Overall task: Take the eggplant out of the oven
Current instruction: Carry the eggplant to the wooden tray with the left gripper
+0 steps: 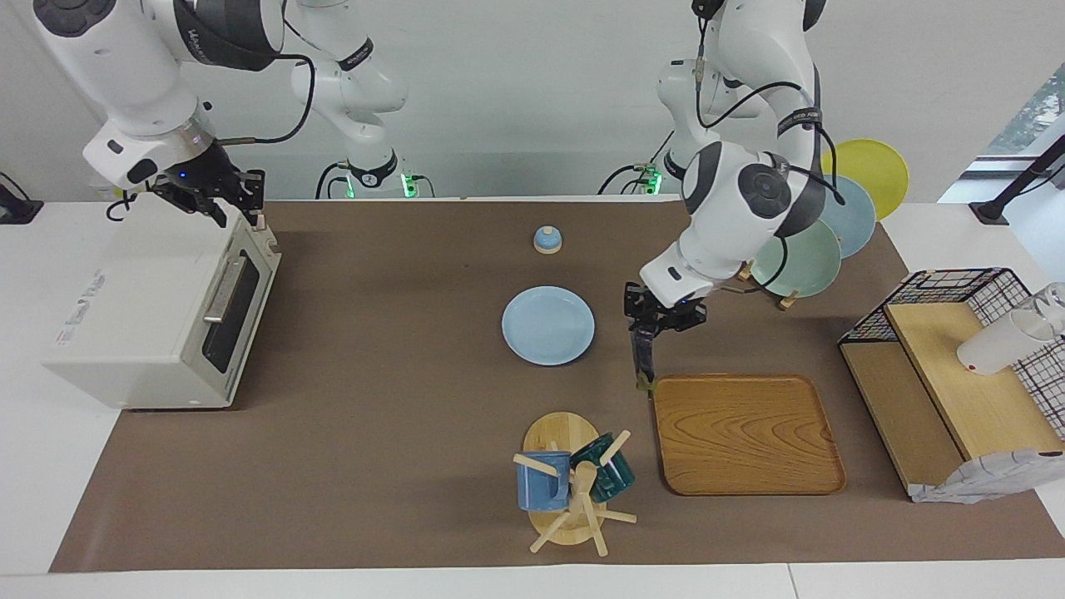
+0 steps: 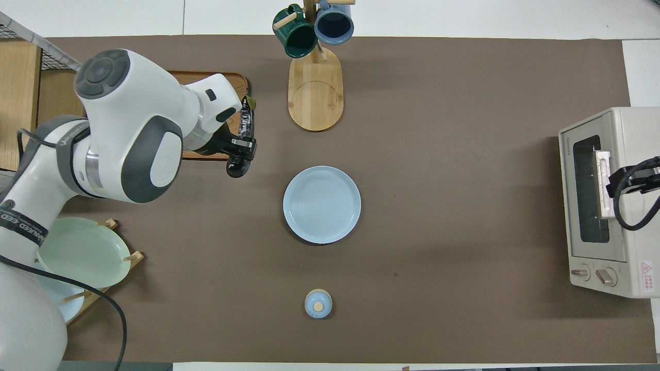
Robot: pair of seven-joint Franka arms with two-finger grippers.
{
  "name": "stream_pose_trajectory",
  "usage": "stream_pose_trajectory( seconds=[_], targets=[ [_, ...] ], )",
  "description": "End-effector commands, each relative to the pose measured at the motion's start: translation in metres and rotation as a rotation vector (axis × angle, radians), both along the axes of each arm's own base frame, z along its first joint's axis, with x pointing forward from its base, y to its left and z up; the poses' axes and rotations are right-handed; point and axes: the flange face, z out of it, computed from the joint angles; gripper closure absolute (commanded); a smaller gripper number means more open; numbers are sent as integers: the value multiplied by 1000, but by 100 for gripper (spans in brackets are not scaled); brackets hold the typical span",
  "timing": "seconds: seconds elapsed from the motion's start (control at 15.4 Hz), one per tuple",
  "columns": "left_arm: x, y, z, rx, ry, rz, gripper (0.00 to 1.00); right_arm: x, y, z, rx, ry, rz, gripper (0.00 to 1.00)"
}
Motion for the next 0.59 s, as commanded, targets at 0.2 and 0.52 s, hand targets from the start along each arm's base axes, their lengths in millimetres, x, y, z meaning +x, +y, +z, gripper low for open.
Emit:
stream_pose_trajectory(
  seconds=[0.2,0.52],
  targets=[
    [61,74,-30,-14,26,174,100,4,2,1,5,12,-14,0],
    [106,132,-75,66,11,259,100,4,7,2,4,10,-30,0]
  ],
)
